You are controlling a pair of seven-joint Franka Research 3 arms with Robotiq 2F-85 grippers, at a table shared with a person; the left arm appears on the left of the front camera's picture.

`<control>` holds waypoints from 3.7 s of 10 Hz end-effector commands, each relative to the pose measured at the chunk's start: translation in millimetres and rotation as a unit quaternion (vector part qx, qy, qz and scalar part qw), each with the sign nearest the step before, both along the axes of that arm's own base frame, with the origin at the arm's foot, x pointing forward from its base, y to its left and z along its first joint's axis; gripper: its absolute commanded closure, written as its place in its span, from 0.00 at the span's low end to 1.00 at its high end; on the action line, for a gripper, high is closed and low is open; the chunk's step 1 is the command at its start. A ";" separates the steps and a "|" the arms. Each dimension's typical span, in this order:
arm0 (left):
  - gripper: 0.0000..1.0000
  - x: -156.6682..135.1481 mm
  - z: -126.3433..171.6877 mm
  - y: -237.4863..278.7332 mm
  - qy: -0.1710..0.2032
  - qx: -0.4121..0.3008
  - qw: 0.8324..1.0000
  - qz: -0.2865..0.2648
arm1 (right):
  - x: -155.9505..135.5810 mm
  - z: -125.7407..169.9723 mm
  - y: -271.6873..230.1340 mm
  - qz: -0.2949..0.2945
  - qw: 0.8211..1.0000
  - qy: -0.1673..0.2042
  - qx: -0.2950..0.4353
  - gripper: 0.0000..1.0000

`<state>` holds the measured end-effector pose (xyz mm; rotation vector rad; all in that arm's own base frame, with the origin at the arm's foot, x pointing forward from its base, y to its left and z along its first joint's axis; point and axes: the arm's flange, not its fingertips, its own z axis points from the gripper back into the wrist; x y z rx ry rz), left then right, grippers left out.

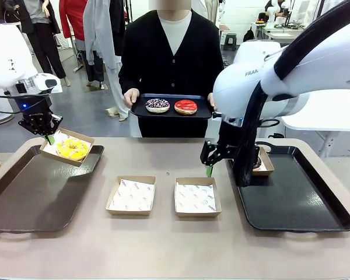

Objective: Individually package the donuts and arrange them on the tray.
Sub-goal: Place the picked Paper togo box on the Handle tray while simultaneously picking up another Paper togo box from the table with the other hand.

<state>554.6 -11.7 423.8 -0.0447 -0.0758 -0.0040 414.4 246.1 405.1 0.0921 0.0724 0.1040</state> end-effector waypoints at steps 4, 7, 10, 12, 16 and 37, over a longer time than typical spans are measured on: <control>0.99 -5.9 -21.3 -0.6 -0.004 -0.014 1.000 0.002 | 17.8 -33.9 22.7 -0.049 0.999 -0.002 -0.016 0.00; 0.99 -3.2 -29.1 -2.0 -0.002 -0.018 1.000 0.010 | 25.9 -50.8 23.4 -0.067 0.997 -0.002 -0.030 0.00; 0.99 0.4 -33.7 -4.7 0.003 -0.016 1.000 0.013 | 28.4 -64.8 15.4 -0.069 0.997 0.014 -0.024 0.00; 0.99 5.7 -37.0 -6.5 0.010 -0.018 1.000 0.014 | 31.3 -73.6 14.6 -0.065 0.997 0.021 -0.025 0.00; 0.99 8.6 -39.6 -5.6 0.013 -0.023 0.999 0.018 | 33.8 -84.0 16.1 -0.057 0.998 0.032 -0.023 0.00; 0.50 42.2 -46.5 -16.2 0.021 0.019 1.000 0.009 | 41.0 -93.4 13.1 -0.049 0.997 0.050 -0.022 1.00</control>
